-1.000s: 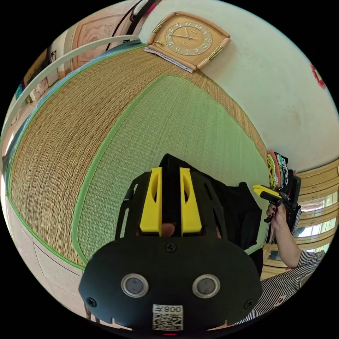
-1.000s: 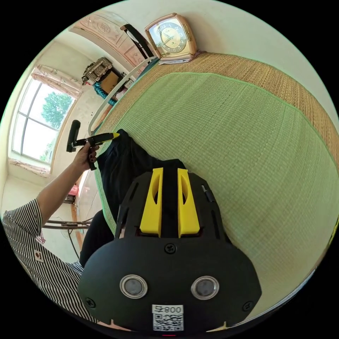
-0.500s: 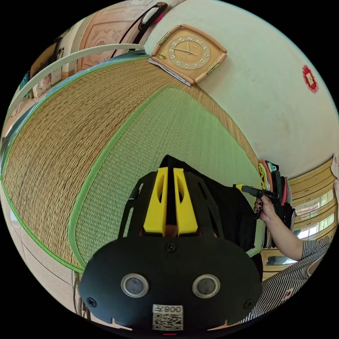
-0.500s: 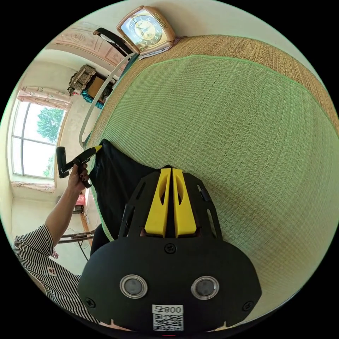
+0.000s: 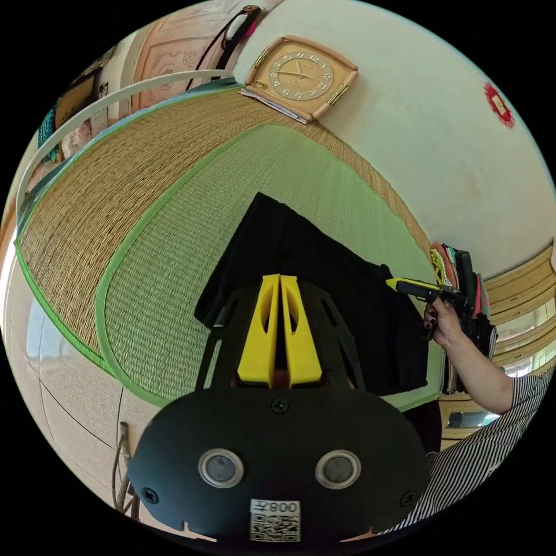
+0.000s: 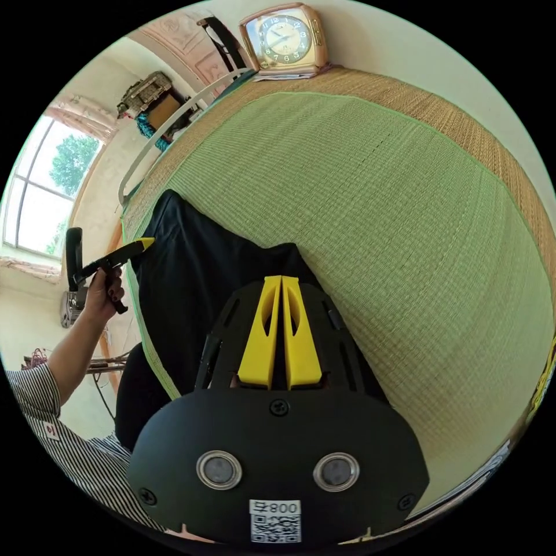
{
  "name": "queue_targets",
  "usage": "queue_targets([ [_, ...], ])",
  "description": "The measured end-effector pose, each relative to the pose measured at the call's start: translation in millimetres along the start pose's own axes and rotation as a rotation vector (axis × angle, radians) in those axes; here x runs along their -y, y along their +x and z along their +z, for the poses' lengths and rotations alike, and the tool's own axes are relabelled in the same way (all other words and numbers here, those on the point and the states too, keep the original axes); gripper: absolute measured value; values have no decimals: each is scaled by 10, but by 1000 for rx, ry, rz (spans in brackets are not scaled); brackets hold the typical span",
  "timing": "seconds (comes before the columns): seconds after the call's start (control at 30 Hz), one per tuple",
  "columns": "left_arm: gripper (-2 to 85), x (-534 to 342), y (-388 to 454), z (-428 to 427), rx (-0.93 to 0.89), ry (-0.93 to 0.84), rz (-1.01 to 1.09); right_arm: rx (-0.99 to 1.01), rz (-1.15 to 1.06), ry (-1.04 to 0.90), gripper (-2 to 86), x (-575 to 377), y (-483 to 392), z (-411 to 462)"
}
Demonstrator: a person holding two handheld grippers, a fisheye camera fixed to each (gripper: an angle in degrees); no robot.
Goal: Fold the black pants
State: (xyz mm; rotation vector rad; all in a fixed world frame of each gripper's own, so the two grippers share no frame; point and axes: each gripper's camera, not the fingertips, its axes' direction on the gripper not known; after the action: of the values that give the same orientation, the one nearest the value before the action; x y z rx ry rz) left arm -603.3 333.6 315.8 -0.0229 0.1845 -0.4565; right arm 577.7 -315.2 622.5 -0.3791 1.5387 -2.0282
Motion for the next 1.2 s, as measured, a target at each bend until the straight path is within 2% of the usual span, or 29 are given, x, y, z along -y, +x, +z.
queue_targets([
  [0.1,7,-123,350,-120,-55,21,79,-21,1,79,2,-258,95,-397],
  [0.23,21,-425,1045,-45,-206,-72,256,54,74,132,6,-930,341,-823],
  [0.4,62,-788,1988,241,-357,-221,459,104,374,160,36,-2287,868,-1136],
  [0.5,75,-993,2587,434,-351,-294,583,213,509,123,61,-2816,1102,-1098],
  [0.63,88,-1218,3325,623,-403,-362,714,317,583,143,58,-3123,1276,-1055],
  [0.77,108,-1488,4020,831,-282,-415,901,462,610,158,40,-3240,1441,-1028],
  [0.93,128,-1758,4612,971,-142,-407,1029,622,590,235,33,-3380,1566,-1159],
  [1.07,88,-1879,4897,1031,15,-368,1020,637,543,228,34,-3373,1564,-1263],
  [1.2,52,-1891,4956,997,8,-348,975,624,527,268,45,-3369,1680,-1404],
])
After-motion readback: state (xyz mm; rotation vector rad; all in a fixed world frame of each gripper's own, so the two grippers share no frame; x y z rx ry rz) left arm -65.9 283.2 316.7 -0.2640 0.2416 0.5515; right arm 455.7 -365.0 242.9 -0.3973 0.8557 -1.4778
